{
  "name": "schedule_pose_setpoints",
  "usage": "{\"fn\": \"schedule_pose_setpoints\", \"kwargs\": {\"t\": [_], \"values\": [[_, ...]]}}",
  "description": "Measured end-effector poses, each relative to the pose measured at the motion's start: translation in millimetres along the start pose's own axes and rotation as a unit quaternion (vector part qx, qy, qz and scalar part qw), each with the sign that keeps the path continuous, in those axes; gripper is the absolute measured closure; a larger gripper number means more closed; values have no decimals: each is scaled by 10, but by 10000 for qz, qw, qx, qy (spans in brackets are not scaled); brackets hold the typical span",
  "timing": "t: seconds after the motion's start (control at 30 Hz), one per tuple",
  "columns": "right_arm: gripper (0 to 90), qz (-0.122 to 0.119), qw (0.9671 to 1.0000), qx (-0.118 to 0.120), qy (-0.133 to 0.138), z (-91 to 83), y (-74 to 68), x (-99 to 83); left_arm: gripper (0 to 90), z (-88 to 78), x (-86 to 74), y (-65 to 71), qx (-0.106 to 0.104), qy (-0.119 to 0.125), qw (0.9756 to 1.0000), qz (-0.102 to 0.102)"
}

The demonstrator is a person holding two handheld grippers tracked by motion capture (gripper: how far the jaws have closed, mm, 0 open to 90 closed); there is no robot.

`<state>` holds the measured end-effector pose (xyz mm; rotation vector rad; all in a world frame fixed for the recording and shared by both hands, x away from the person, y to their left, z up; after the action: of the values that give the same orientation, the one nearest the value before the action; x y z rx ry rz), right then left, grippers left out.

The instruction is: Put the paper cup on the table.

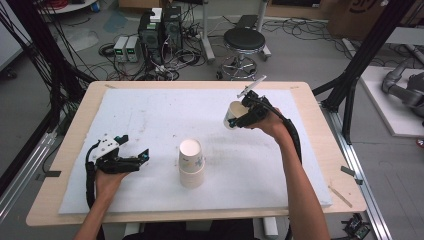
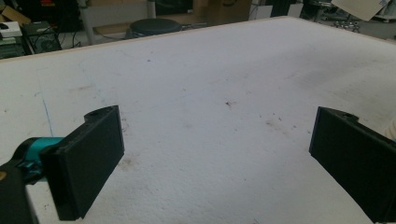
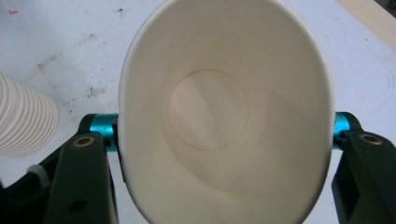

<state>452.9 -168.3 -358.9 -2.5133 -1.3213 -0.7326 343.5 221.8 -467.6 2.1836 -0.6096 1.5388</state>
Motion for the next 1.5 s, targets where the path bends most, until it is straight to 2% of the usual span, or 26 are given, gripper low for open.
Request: {"fn": "schedule_pose_setpoints", "kwargs": {"t": [0.53,1.07,1.5], "values": [[340,39,9999,4,-165,119,7,-62,32,-10,12,15,-46,78,10000,-1],[340,-138,9972,-183,-718,363,-56,-75,32,-24,16,30,-117,117,9999,-27],[339,-213,9936,-169,-1092,562,-110,-68,31,-27,15,35,-172,106,9998,-42]]}}
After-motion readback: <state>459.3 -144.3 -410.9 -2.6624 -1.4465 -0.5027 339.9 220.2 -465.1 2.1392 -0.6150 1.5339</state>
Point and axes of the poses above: each handheld gripper's, and its own axes: z roughly forward along the jaws, x roughly out of its top, y roughly to its right, the point moved 4 cm from there along z, roughly forward along the jaws, and after that the axes turned 3 degrees about -y, right-handed, at the moved point
